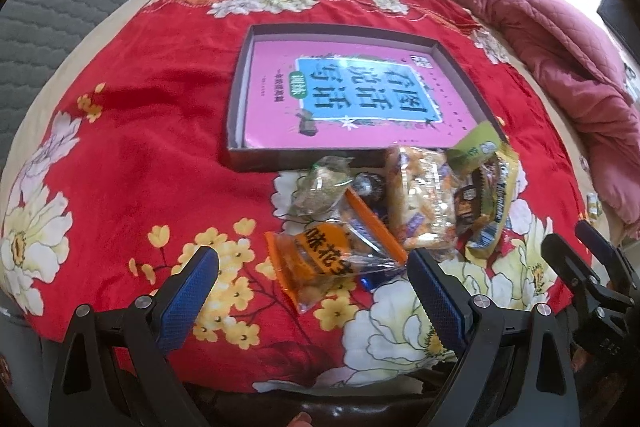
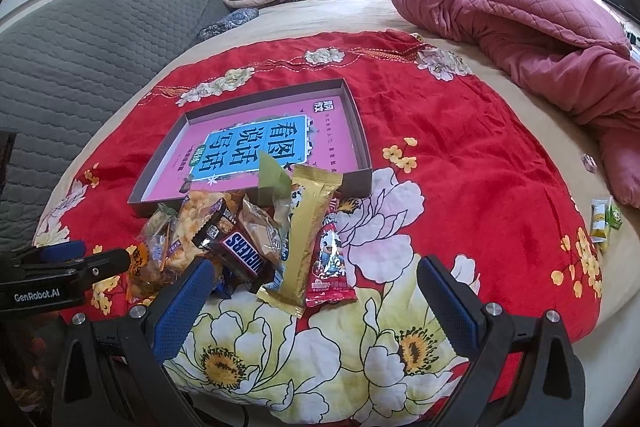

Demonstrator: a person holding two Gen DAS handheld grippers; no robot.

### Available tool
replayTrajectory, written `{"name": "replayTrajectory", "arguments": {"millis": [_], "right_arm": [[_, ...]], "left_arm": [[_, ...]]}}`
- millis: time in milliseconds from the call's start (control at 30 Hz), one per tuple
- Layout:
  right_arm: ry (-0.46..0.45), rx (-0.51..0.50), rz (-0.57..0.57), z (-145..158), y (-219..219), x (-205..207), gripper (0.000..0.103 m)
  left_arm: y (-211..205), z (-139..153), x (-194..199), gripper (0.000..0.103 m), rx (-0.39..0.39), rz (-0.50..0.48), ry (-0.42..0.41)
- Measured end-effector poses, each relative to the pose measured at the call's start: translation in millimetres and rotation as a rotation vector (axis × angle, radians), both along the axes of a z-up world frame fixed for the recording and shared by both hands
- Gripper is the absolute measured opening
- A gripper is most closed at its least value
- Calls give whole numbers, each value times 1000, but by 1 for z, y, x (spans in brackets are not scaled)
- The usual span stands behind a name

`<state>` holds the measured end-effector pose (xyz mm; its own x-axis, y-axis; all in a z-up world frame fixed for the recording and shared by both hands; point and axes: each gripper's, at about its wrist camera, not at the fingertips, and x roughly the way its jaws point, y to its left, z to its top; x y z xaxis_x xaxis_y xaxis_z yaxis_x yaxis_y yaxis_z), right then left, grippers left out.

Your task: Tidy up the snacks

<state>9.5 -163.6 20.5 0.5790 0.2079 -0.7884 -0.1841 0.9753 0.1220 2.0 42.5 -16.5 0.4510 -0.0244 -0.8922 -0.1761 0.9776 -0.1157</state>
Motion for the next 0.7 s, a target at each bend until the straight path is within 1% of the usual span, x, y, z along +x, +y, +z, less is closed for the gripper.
{"name": "replayTrajectory", "arguments": {"millis": [133,300,400,467,533,633,700], "right_arm": [[3,1,5,0,1,1,102],[1,1,7,0,1,2,102],[2,4,12,-1,3,3,102],[4,2,15,-2,3,4,102],[4,4,16,-2,4,4,102],[5,1,13,-3,4,5,102],[8,3,11,-4,3,6,102]], "left_arm": [[12,-4,-1,95,-20,25,15],[26,-14,-3,95,-74,49,51],[33,-18,-3,95,-89,42,59],[35,-23,-1,95,-128,39,79],[37,-29,1,95,-146,36,94],[35,-36,5,95,-178,13,109],[31,-39,6,95,-185,-15,113]]}}
